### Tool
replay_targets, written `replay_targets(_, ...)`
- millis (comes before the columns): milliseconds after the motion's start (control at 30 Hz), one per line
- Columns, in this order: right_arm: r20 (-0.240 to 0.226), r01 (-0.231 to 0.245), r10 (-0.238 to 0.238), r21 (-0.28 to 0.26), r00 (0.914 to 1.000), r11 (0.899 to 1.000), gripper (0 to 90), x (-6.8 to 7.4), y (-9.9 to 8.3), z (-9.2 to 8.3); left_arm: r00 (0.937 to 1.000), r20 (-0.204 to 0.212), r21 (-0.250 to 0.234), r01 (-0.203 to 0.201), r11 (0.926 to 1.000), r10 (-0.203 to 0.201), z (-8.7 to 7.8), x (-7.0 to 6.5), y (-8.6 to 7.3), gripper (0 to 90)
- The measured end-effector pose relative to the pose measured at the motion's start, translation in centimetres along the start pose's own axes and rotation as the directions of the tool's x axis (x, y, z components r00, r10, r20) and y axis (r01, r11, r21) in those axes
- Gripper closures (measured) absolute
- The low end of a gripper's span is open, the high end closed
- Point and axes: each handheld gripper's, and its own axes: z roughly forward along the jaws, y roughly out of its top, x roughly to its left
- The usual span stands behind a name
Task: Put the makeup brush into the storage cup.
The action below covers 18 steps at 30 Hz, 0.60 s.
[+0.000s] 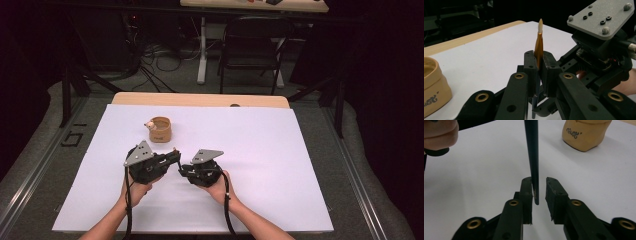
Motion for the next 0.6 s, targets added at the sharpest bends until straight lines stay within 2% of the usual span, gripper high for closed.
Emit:
replay_targets(333, 0.03, -0.008, 0.008, 0.009, 0.9995, 1.0, 46.6, -0.4, 0.1, -0.5, 0.9994, -0.032, 0.005, -0.014, 0.9999, 0.014, -0.3, 0.1, 0.0, 83.6)
replay_targets(600, 0.032, -0.02, 0.02, 0.005, 0.9993, 1.0, 33.2, -0.8, 0.1, -1.3, 0.9984, -0.049, 0.007, -0.027, 0.9996, 0.028, -0.6, 0.2, 0.0, 83.6)
